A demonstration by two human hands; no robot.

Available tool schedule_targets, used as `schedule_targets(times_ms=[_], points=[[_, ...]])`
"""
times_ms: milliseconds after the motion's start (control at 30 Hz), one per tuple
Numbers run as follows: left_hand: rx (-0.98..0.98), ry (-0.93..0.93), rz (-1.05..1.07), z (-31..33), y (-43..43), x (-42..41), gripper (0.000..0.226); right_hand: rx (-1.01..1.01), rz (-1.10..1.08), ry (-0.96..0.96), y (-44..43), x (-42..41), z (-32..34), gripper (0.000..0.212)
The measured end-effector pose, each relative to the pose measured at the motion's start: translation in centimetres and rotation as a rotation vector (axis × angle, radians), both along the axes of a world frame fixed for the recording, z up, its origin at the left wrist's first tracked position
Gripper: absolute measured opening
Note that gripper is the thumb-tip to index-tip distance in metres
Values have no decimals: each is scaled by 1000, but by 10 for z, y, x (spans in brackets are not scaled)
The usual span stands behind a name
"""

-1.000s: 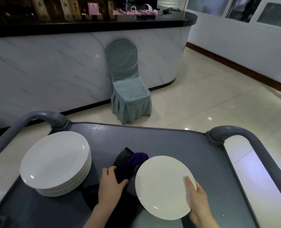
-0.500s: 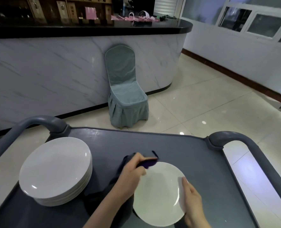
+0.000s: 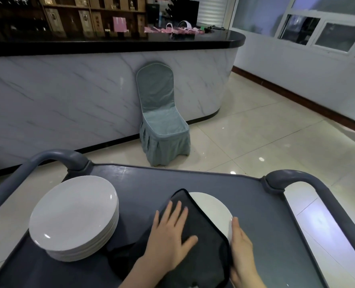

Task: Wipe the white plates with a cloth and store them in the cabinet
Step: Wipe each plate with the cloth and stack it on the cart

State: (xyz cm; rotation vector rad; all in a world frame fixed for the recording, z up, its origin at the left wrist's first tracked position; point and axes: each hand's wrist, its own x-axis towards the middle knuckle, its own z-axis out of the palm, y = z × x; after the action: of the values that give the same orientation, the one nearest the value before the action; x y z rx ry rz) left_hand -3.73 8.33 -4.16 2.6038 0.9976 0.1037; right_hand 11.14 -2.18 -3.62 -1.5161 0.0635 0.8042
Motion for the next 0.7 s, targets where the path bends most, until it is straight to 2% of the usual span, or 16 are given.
schedule_targets(times_ms=[67, 233, 333, 367, 467, 533, 600, 700], points=[[-19, 28, -80, -2, -10, -4, 74, 7, -19, -26, 4, 2, 6, 32], [-208, -131, -298, 9, -30, -13, 59, 70, -110, -9, 8, 9, 17, 26], [-221, -409, -59, 23, -22, -4, 32, 92, -91, 10, 10, 1, 18, 22], [-183, -436, 13, 27, -18, -1, 36, 94, -80, 17, 11, -2, 18, 24], [-8, -225, -81, 26, -16, 2, 58, 87, -70, 8, 17, -4, 26, 29], [64, -115, -203, 30, -21, -3, 60, 84, -84, -27, 19, 0, 30, 31], [78, -84, -313, 32, -27, -8, 61, 73, -89, -34, 18, 3, 34, 36], [126, -70, -344, 30, -31, 1, 53, 85, -85, -31, 19, -6, 36, 37]])
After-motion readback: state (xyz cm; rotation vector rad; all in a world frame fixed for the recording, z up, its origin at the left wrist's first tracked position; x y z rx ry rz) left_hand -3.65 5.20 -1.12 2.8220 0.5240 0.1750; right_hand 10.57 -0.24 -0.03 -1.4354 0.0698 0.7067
